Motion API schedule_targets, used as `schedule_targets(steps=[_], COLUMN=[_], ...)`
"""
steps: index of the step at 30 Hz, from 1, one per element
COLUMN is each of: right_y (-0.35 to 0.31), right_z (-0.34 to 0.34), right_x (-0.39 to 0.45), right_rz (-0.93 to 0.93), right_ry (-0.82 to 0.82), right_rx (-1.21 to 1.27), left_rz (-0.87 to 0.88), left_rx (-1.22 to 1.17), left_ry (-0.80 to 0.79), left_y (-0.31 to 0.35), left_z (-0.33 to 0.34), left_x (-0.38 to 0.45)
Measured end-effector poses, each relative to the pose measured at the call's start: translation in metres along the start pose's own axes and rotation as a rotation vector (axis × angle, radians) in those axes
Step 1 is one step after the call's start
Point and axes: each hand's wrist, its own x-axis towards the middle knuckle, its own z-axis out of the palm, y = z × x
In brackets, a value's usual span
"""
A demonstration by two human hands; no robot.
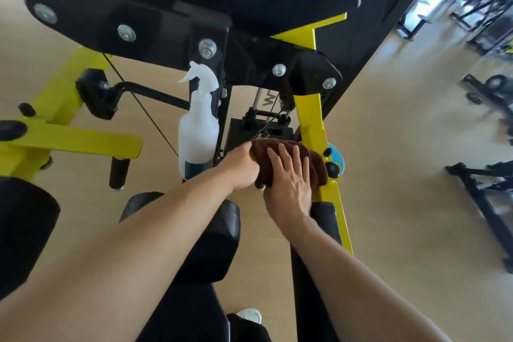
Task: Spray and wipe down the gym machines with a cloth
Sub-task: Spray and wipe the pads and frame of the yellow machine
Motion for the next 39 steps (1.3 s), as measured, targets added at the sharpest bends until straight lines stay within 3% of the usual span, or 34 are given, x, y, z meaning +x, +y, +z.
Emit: schedule_targets(steps=[3, 5, 7, 9, 11, 14, 16, 18, 19, 23, 25, 27, 30, 32, 36, 39], right_y=[-0.034, -0.050, -0.061, -0.054, -0.048, -0.050, -0.057, -0.063, -0.065, -0.066, -0.067, -0.067, -0.069, -0.075, -0.085, -0.101], right_z=[0.025, 0.041, 0.037, 0.036, 0.025, 0.004, -0.015, -0.041, -0.055, -0.095, -0.107, -0.115, -0.121, -0.122, -0.115, -0.122], right_x=[-0.040, -0.063, -0.075, -0.078, -0.082, -0.072, -0.056, -0.040, -0.034, -0.020, -0.021, -0.026, -0.032, -0.035, -0.050, -0.063], right_rz=[0.187, 0.392, 0.833, 1.341, 1.525, 1.378, 1.213, 0.953, 0.806, 0.353, 0.174, 0.003, -0.198, -0.282, -0.310, -0.369], right_ry=[0.120, 0.090, -0.035, -0.082, -0.098, -0.141, -0.118, -0.082, -0.084, -0.218, -0.334, -0.421, -0.606, -0.661, -0.543, -0.507], right_rx=[0.400, 0.790, 1.270, 1.497, 1.558, 1.642, 1.637, 1.624, 1.587, 1.406, 1.290, 0.994, 0.592, 0.513, 0.446, 0.282], left_rz=[0.010, 0.022, 0.046, 0.124, 0.310, 0.609, 0.713, 0.607, 0.501, 0.177, 0.122, 0.112, 0.103, 0.119, 0.169, 0.230], left_rx=[-0.012, 0.007, 0.036, 0.101, 0.150, 0.020, -0.064, -0.192, -0.262, -0.102, -0.028, -0.004, 0.062, 0.116, 0.148, 0.019], left_ry=[0.004, -0.023, -0.049, -0.034, 0.062, 0.345, 0.683, 0.950, 0.983, 0.729, 0.587, 0.515, 0.512, 0.510, 0.587, 0.721], left_y=[-0.002, -0.004, -0.006, -0.002, 0.002, -0.004, -0.011, -0.019, -0.021, -0.031, -0.035, -0.036, -0.033, -0.032, -0.037, -0.033], left_z=[-0.002, -0.003, -0.006, -0.009, -0.010, -0.014, -0.021, -0.038, -0.050, -0.084, -0.090, -0.090, -0.088, -0.087, -0.090, -0.108], left_x=[-0.001, -0.002, -0.005, -0.011, -0.023, -0.054, -0.075, -0.086, -0.086, -0.059, -0.047, -0.041, -0.035, -0.033, -0.042, -0.062])
